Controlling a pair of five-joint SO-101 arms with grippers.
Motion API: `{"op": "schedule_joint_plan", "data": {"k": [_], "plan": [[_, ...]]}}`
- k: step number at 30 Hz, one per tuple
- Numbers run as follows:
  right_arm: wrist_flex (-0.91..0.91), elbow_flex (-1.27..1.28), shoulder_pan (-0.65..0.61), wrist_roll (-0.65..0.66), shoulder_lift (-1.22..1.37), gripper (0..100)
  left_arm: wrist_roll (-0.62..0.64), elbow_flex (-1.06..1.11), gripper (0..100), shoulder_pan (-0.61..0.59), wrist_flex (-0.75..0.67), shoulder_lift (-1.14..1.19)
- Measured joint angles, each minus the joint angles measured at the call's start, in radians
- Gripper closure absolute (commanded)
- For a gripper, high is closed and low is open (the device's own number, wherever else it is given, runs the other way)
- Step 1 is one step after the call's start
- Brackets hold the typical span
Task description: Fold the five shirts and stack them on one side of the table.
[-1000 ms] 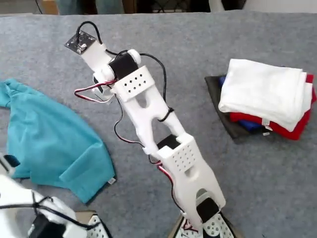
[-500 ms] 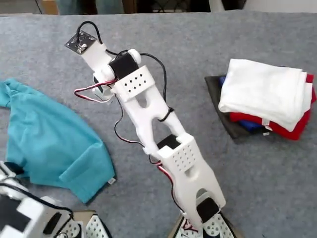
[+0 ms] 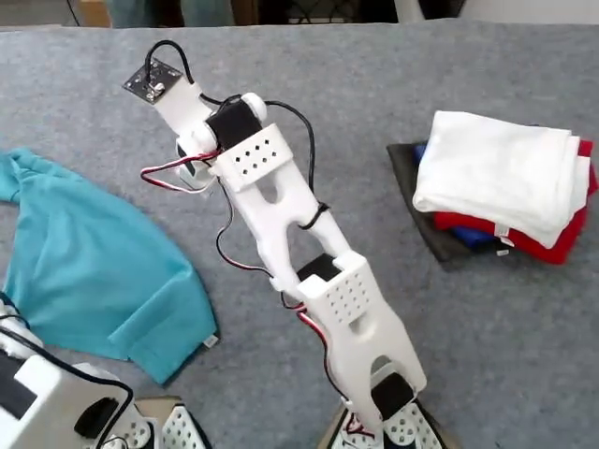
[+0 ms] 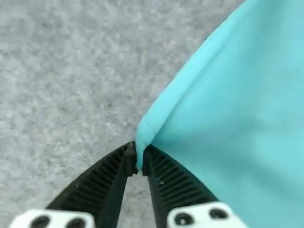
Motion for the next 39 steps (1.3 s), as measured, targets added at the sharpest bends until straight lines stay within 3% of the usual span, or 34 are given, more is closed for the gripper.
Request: {"op": "schedule_joint_plan", "data": {"k": [12,17,22,27,30,34,39], "plan": [[0.008,0.0,0.0,-0.057,0.017,56.4,-0.04,-0.503,97,-0.157,0.359,0.0],[0.008,0.0,0.029,-0.057,0.017,56.4,-0.038,-0.822,97,-0.158,0.537,0.0],[0.008,0.0,0.147,-0.063,0.017,56.4,-0.018,-1.237,97,-0.098,0.666,0.0],[0.008,0.0,0.265,-0.063,0.0,56.4,-0.021,-1.54,97,0.069,0.68,-0.046],[0.008,0.0,0.341,-0.063,-0.054,56.4,-0.021,-1.574,97,0.259,0.681,-0.135],[0.008,0.0,0.473,-0.063,-0.13,56.4,-0.009,-1.487,97,0.574,0.683,-0.265],[0.011,0.0,0.647,-0.063,-0.193,56.4,0.08,-1.191,97,0.997,0.683,-0.376]]}}
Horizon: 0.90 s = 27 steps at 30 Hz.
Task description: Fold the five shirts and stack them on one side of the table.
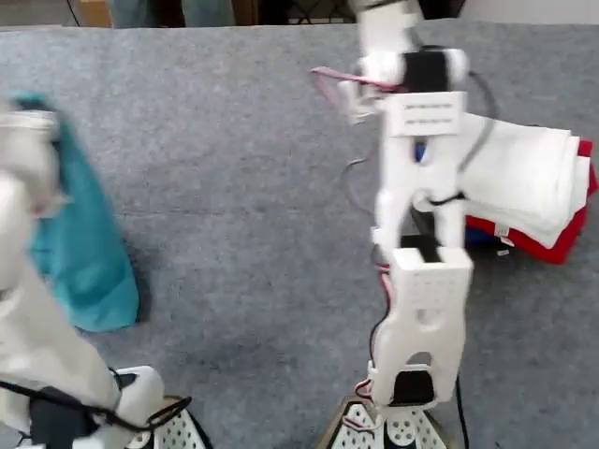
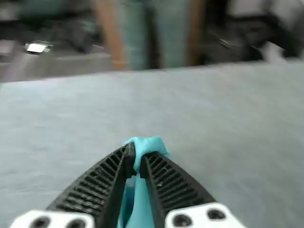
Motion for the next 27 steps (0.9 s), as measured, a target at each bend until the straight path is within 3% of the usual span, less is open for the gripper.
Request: {"op": "schedule_joint_plan", "data": {"k": [5,10,14,21,27], "plan": [[0.0,0.0,0.123,0.0,-0.052,56.4,0.06,0.261,97,0.396,0.0,-0.006],[0.0,0.0,0.204,0.018,-0.081,56.4,0.066,0.256,97,0.715,-0.035,0.058],[0.0,0.0,0.264,0.028,-0.084,56.4,0.071,0.084,97,0.812,-0.044,0.172],[0.0,0.0,0.381,0.028,-0.095,56.4,0.089,-0.423,97,0.953,-0.08,0.408],[0.0,0.0,0.388,0.028,-0.095,56.4,0.109,-0.689,97,1.053,-0.049,0.463]]}}
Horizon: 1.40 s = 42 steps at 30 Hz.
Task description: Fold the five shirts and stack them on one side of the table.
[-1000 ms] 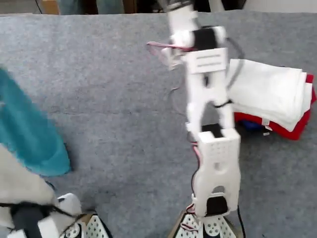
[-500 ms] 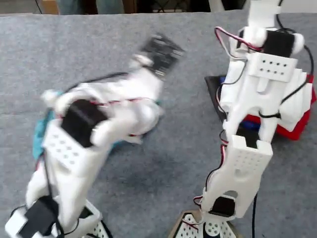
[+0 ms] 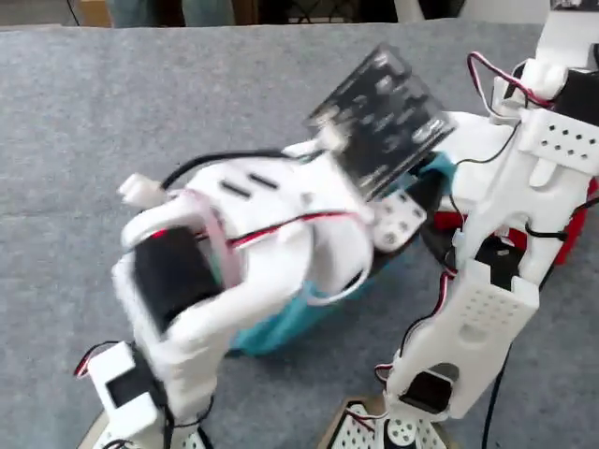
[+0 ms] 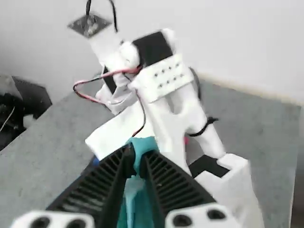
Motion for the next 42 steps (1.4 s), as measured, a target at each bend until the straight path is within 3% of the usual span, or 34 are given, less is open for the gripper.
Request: {"op": "schedule_joint_plan", "data": {"k": [3,7,12,20,23,26,30,33,42], "plan": [[0.0,0.0,-0.018,0.0,0.0,56.4,0.0,-0.002,97,-0.02,0.044,-0.04],[0.0,0.002,-0.129,0.0,0.0,56.4,0.0,0.14,97,-0.193,0.049,-0.178],[0.0,0.086,-0.308,0.0,-0.002,56.4,-0.058,0.528,97,-0.381,0.049,-0.408],[0.0,0.353,-0.523,0.0,-0.002,56.5,-0.267,1.226,97,-0.437,0.049,-0.844],[0.0,0.457,-0.559,0.0,-0.002,56.5,-0.367,1.392,97,-0.535,0.049,-0.973],[-0.002,0.562,-0.582,0.0,-0.011,59.6,-0.456,1.47,97,-0.667,0.049,-1.017],[0.002,0.733,-0.591,0.0,-0.1,74.0,-0.491,1.49,97,-0.845,0.049,-1.025],[0.002,0.872,-0.595,0.0,-0.193,80.9,-0.493,1.491,97,-0.902,0.049,-1.025],[0.0,1.123,-0.594,0.014,-0.212,75.0,-0.493,1.491,97,-0.921,0.049,-1.031]]}}
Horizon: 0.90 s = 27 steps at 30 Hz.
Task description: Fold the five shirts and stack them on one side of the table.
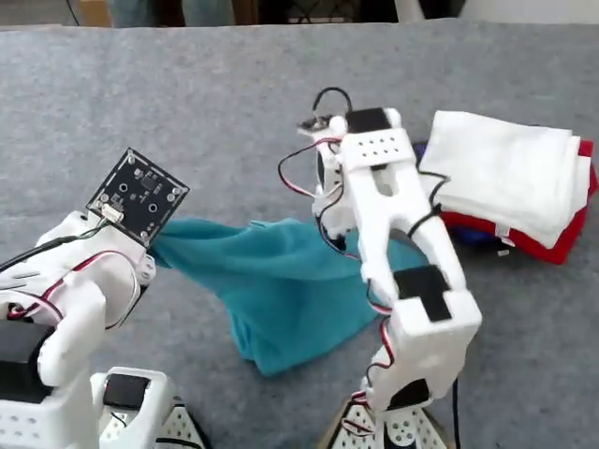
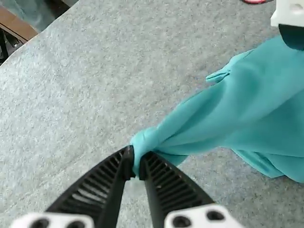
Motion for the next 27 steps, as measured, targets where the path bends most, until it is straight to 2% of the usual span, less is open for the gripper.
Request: {"op": "schedule_joint_plan", "data": {"k": [5,9,10,12,15,21,23,27], "plan": [[0.0,0.0,-0.014,0.11,0.127,76.9,0.0,0.0,97,0.0,0.0,0.0],[0.0,0.0,-0.06,0.146,0.17,96.6,0.0,0.0,97,-0.051,0.0,0.0],[0.0,0.0,-0.064,0.146,0.17,98.8,0.0,0.0,97,-0.068,0.0,0.0],[0.0,-0.002,-0.071,0.146,0.175,96.5,0.0,0.0,97,-0.098,0.0,0.0],[0.0,-0.023,-0.071,0.146,0.176,98.5,0.0,0.0,97,-0.13,0.0,0.0],[0.0,-0.221,-0.049,0.146,0.176,98.5,0.003,0.0,97,-0.198,-0.02,0.0],[0.0,-0.31,-0.046,0.144,0.176,98.5,0.046,0.003,97,-0.255,-0.064,0.0],[0.002,-0.543,-0.049,0.107,0.161,98.5,0.216,0.003,97,-0.373,-0.195,0.02]]}}
